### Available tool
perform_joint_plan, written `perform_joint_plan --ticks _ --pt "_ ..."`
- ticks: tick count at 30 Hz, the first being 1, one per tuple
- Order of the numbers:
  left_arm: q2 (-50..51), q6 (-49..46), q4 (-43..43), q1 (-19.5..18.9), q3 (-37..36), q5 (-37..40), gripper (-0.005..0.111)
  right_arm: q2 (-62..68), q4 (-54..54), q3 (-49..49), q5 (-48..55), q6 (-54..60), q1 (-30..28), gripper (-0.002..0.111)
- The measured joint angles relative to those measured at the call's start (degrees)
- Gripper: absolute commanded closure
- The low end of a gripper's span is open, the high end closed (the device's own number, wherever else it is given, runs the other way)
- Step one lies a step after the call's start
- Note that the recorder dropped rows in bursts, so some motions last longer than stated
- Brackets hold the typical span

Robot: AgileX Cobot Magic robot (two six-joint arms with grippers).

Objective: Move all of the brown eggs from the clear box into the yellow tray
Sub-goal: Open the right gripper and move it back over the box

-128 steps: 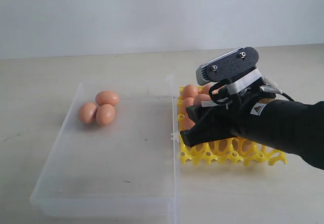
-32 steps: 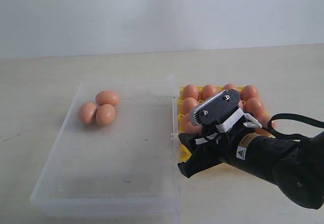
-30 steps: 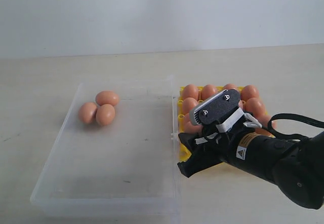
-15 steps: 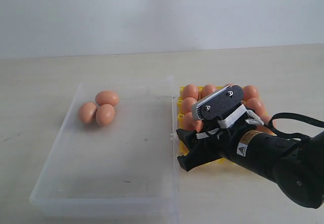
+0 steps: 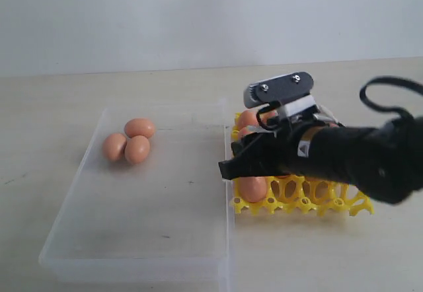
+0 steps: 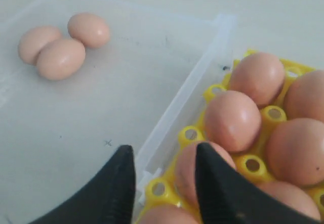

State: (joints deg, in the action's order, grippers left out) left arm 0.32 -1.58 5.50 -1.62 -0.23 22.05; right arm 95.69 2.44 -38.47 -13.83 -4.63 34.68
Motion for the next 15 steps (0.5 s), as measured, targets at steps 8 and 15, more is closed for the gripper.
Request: perform_joint_plan --ticks 8,15 --pt "0.00 0.00 0.00 0.00 0.00 0.00 0.107 0.60 6.65 -24.44 41.80 12.24 0.00 0.108" --pt "0.00 0.00 0.00 0.00 0.00 0.00 0.107 6.62 26.50 -42.24 53.53 29.46 0.00 0.091"
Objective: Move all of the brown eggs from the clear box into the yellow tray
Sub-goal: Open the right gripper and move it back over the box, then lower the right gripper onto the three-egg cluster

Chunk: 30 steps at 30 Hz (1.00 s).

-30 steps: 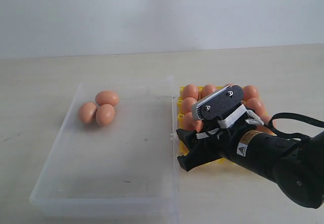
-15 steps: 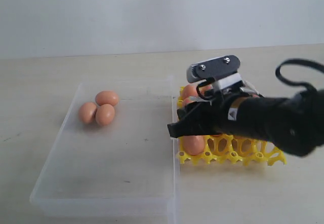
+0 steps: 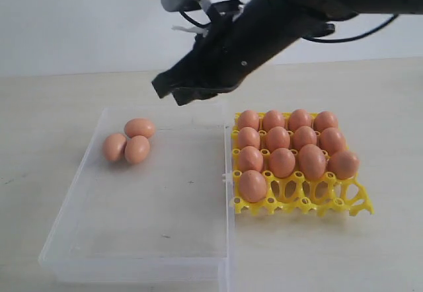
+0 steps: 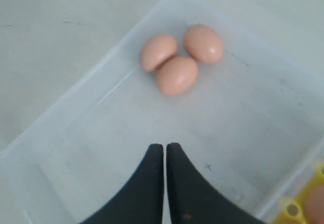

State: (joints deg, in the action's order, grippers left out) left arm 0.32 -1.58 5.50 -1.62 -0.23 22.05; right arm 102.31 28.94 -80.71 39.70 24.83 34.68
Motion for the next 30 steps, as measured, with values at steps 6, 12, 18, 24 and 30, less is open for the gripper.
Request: perform_joint_plan --ticks 6,12,18,24,30 --pt "0.00 0.00 0.00 0.00 0.00 0.00 0.107 12.26 1.66 -14.51 11.85 -0.23 0.00 0.064" --pt "0.00 0.00 0.00 0.00 0.00 0.00 0.107 22.50 0.22 -25.17 14.04 -9.48 0.00 0.066" --pt "0.00 0.00 0.00 0.00 0.00 0.00 0.107 28.65 -0.14 -31.96 14.50 -18.03 0.00 0.071" --pt "0.00 0.00 0.00 0.00 0.00 0.00 0.107 34.40 -0.25 -38.73 16.78 -22.60 0.00 0.071" --pt "0.00 0.00 0.00 0.00 0.00 0.00 0.107 37.52 -0.36 -43.01 17.16 -24.83 0.00 0.060"
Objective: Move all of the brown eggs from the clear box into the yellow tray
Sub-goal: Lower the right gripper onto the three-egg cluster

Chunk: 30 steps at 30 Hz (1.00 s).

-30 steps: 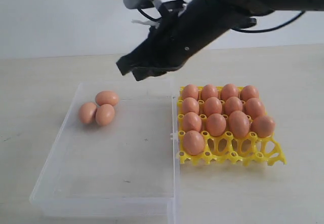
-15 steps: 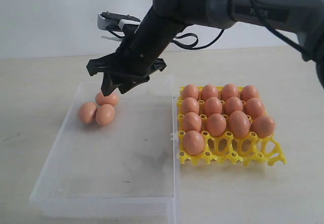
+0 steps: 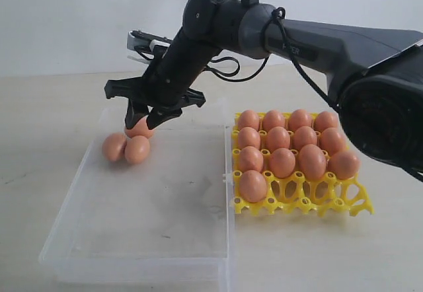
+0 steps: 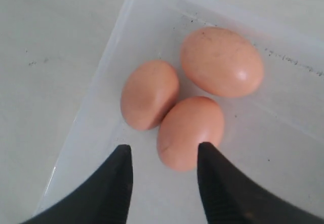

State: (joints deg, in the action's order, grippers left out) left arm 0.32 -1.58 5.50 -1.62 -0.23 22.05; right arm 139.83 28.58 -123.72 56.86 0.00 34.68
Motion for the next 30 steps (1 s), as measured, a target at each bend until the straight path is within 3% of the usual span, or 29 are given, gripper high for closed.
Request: perform_joint_plan --ticks 19,24,30 --pt "0.00 0.00 0.00 0.00 0.00 0.00 0.107 5.19 2.07 -0.95 -4.70 -1.69 0.00 0.056" --pt "0.00 0.00 0.00 0.00 0.00 0.00 0.107 5.76 2.19 -0.95 -6.12 -1.82 0.00 0.046" --pt "0.00 0.00 0.00 0.00 0.00 0.00 0.107 7.02 2.44 -0.95 -7.25 -1.82 0.00 0.046"
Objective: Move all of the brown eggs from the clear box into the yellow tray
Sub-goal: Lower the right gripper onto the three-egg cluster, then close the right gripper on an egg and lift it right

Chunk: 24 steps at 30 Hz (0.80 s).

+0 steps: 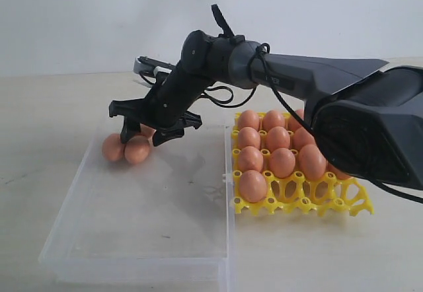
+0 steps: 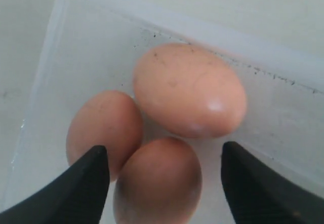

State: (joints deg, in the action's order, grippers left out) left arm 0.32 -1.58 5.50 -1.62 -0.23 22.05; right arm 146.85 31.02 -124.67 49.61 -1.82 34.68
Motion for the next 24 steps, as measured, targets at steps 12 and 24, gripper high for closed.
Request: perform_joint_plan --ticks 12,24 --pt "0.00 0.00 0.00 0.00 0.00 0.00 0.107 1.30 0.64 -0.15 -1.38 -0.11 0.00 0.083" --pt "0.00 0.00 0.00 0.00 0.00 0.00 0.107 0.18 -4.40 -0.50 1.41 4.21 1.39 0.108"
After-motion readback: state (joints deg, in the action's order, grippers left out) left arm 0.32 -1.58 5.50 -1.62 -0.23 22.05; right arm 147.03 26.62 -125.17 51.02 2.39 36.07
